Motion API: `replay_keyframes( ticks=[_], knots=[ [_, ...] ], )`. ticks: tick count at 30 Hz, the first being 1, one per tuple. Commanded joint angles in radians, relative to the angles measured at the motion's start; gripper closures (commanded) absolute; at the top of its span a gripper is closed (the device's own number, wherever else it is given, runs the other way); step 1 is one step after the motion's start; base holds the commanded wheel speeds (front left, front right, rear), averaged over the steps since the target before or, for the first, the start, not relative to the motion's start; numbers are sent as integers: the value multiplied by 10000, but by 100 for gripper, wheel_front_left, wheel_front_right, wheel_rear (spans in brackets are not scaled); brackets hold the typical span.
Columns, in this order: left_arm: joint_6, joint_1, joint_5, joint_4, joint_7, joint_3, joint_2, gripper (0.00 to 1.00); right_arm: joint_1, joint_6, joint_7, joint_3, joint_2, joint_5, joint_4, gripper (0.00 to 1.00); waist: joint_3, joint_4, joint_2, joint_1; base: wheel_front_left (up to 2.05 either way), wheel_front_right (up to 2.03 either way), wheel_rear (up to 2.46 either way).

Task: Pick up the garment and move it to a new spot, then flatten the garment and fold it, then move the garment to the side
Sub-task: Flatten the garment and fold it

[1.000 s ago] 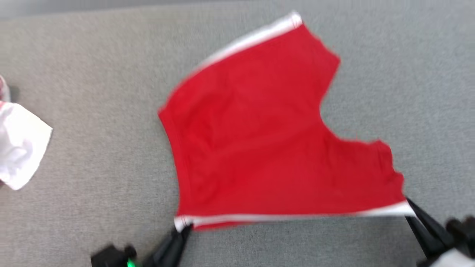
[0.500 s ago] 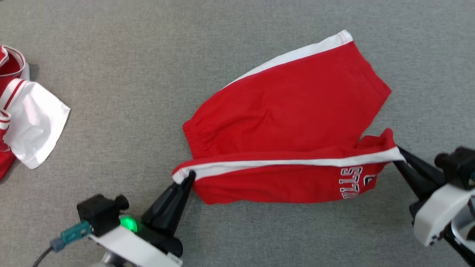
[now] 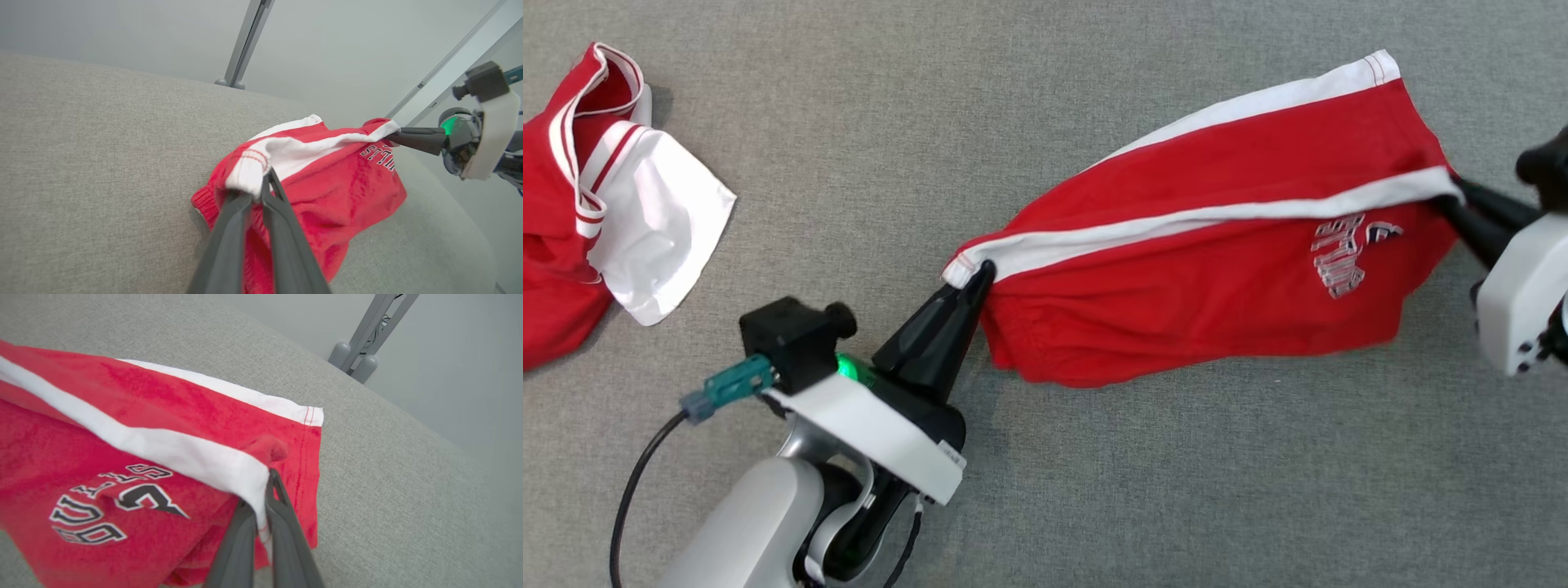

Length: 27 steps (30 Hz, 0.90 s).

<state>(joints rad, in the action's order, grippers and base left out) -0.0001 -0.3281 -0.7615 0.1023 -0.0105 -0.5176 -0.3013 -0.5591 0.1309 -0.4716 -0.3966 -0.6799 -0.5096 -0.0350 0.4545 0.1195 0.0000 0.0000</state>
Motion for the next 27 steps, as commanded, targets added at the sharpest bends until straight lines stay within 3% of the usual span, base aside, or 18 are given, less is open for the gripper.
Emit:
replay_keyframes(
  ticks=[1, 11, 19, 23, 24, 25, 26, 27],
  knots=[
    [-76, -325, -71, -180, -65, -23, 64, 100, -462, -3, -155, -86, -191, -116, 129, 100, 15, 27, 0, 0, 0, 0, 0],
    [-360, -1717, -50, -1790, -373, -273, 570, 100, -2424, -3, -752, -971, -453, 92, 1381, 100, 335, 227, 0, 0, 0, 0, 0],
    [-664, -2576, -160, -2926, -456, -547, 1096, 100, -3595, -3, -571, -1672, -166, 337, 2387, 100, 627, 336, 0, 0, 0, 0, 0],
    [-780, -2728, -237, -3305, -525, -658, 1166, 100, -3832, -3, -539, -1999, -139, 201, 2700, 93, 693, 336, 0, 0, 0, 0, 0],
    [-803, -2761, -269, -3388, -530, -670, 1182, 100, -3878, -3, -506, -2053, -132, 191, 2773, 84, 700, 330, 0, 0, 0, 0, 0],
    [-804, -2796, -269, -3458, -503, -659, 1186, 91, -3924, -3, -447, -2088, -128, 199, 2850, 74, 708, 321, 0, 0, 0, 0, 0],
    [-729, -2835, -247, -3526, -410, -589, 1195, 65, -3956, -3, -350, -2078, -124, 255, 2932, 9, 708, 316, 0, 0, 0, 0, 0],
    [-719, -2861, -210, -3583, -369, -574, 1191, 24, -3946, -3, -286, -2073, -93, 267, 3035, 0, 695, 306, 0, 0, 0, 0, 0]
  ],
)
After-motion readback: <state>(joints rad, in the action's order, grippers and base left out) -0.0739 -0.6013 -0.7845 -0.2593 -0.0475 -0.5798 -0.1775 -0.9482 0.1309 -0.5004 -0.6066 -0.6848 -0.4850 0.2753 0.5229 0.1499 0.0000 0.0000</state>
